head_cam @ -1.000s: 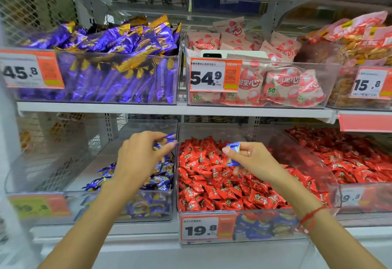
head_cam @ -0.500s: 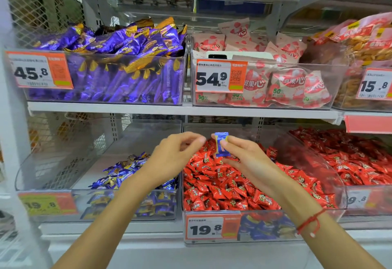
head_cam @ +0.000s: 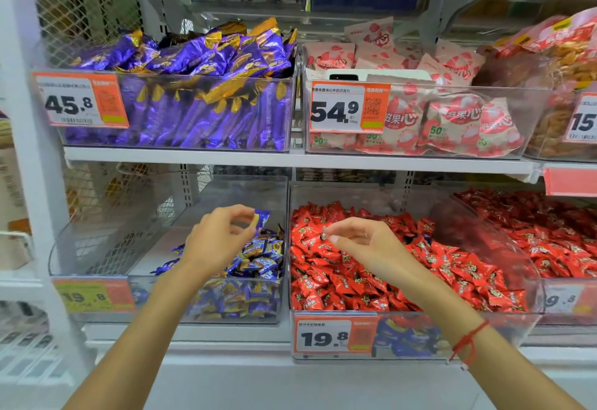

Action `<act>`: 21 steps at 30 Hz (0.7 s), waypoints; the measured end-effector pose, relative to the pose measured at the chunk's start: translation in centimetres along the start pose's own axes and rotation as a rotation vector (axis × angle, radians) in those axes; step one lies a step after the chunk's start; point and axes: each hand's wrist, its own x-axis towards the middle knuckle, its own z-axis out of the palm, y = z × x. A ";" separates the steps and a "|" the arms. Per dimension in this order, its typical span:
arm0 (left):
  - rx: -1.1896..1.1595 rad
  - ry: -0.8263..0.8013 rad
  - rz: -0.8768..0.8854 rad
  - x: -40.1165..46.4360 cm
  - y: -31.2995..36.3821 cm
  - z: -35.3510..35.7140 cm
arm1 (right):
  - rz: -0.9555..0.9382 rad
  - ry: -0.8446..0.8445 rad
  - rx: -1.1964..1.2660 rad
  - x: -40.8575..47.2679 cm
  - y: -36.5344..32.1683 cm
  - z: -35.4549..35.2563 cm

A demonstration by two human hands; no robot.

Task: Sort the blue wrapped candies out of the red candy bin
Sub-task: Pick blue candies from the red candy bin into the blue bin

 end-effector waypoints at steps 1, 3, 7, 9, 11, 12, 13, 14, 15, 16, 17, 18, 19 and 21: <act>0.047 0.015 -0.006 -0.1 -0.1 0.3 | -0.013 -0.016 -0.043 0.1 0.4 -0.1; 0.082 0.047 0.007 -0.2 0.4 0.8 | -0.059 -0.059 -0.151 0.2 0.8 -0.6; 0.009 0.101 0.192 -0.4 3.9 1.8 | -0.111 -0.122 -0.291 0.2 0.6 -3.6; 0.038 -0.013 0.326 -1.0 5.6 2.8 | -0.087 -0.129 -0.302 0.1 0.6 -5.7; 0.097 -0.207 0.450 -1.5 6.7 4.3 | -0.039 -0.171 -0.321 -0.3 0.6 -7.6; 0.115 -0.314 0.492 -1.5 7.1 5.2 | -0.011 -0.200 -0.337 -0.7 0.6 -8.5; 0.129 -0.423 0.516 -1.5 7.3 6.2 | 0.021 -0.231 -0.357 -0.9 0.8 -9.4; 0.152 -0.526 0.525 -1.5 7.4 7.0 | 0.055 -0.258 -0.377 -1.2 1.0 -10.2; 0.200 -0.611 0.522 -1.4 7.5 7.8 | 0.089 -0.271 -0.401 -1.5 1.3 -11.0; 0.271 -0.656 0.517 -1.2 7.5 8.3 | 0.124 -0.264 -0.429 -1.6 1.7 -11.8; 0.343 -0.658 0.517 -1.1 7.5 8.6 | 0.163 -0.236 -0.460 -1.8 2.4 -12.7; 0.397 -0.626 0.526 -0.9 7.6 8.8 | 0.205 -0.196 -0.490 -1.9 3.0 -13.5; 0.431 -0.576 0.536 -0.7 7.6 8.8 | 0.245 -0.138 -0.522 -1.9 3.7 -14.3; 0.474 -0.478 0.543 -0.5 7.7 9.0 | 0.312 0.008 -0.566 -1.8 4.9 -14.8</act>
